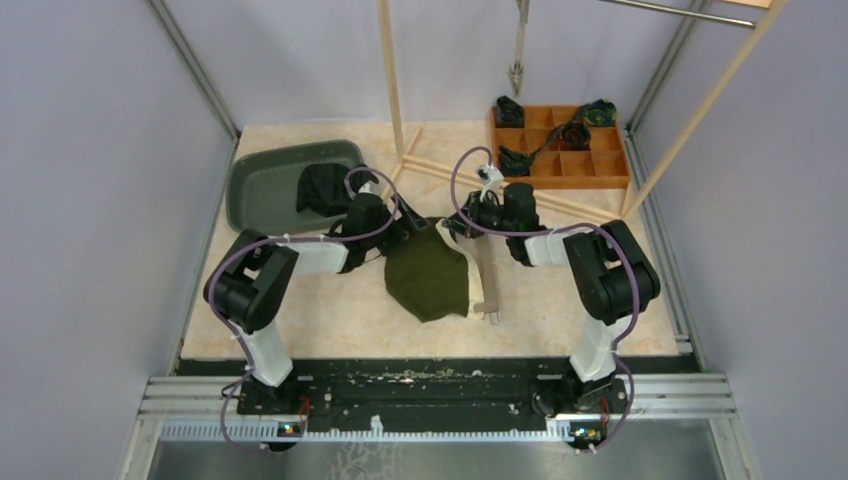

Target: Clip the underwear to the hanger

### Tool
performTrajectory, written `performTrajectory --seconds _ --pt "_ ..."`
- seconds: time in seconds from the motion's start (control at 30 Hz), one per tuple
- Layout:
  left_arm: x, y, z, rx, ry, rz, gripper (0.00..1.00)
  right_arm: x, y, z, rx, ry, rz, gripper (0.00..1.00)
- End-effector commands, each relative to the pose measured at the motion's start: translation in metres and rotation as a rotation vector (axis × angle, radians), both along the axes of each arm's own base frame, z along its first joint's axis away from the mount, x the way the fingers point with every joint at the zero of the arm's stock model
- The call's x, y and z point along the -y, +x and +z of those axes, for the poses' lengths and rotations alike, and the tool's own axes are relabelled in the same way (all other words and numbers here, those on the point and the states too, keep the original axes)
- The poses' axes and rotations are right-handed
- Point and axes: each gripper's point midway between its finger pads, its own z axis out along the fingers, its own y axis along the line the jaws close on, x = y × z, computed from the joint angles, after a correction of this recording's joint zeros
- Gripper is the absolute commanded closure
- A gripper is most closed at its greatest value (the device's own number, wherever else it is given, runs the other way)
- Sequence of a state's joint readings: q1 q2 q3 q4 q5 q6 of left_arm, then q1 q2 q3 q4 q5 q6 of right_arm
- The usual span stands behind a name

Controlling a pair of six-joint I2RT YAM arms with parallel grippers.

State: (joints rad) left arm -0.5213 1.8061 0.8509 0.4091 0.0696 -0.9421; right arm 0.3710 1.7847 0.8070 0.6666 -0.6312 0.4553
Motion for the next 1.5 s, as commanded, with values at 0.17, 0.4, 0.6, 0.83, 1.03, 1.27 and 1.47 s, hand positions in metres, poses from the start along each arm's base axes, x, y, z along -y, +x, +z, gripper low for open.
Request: performTrajectory --seconds 0.17,0.4,0.6,0.83,1.03,1.27,1.47 --pt "-0.042 -0.036 -0.025 -0.136 0.168 0.076 0.00 -0.003 0.030 0.001 0.036 -0.019 -0.073 1.00" --pt "-0.049 -0.047 -0.017 -0.136 0.173 0.077 0.01 0.001 0.037 -0.003 0.031 -0.042 -0.117 0.95" --pt "-0.049 -0.034 0.011 -0.069 0.180 0.086 0.00 0.020 0.047 0.002 0.046 -0.075 -0.230 0.54" --pt "-0.040 -0.016 0.045 0.007 0.170 0.067 0.00 0.055 0.052 0.010 0.034 -0.075 -0.324 0.42" --pt "-0.026 -0.003 0.062 0.043 0.138 0.032 0.00 0.080 0.048 0.002 -0.009 -0.143 -0.365 0.42" --pt "0.004 0.005 0.072 0.061 0.051 -0.069 0.00 0.088 0.034 -0.020 -0.084 -0.210 -0.351 0.42" --pt "0.021 0.005 0.075 0.079 -0.011 -0.139 0.01 0.095 0.020 -0.039 -0.138 -0.238 -0.343 0.42"
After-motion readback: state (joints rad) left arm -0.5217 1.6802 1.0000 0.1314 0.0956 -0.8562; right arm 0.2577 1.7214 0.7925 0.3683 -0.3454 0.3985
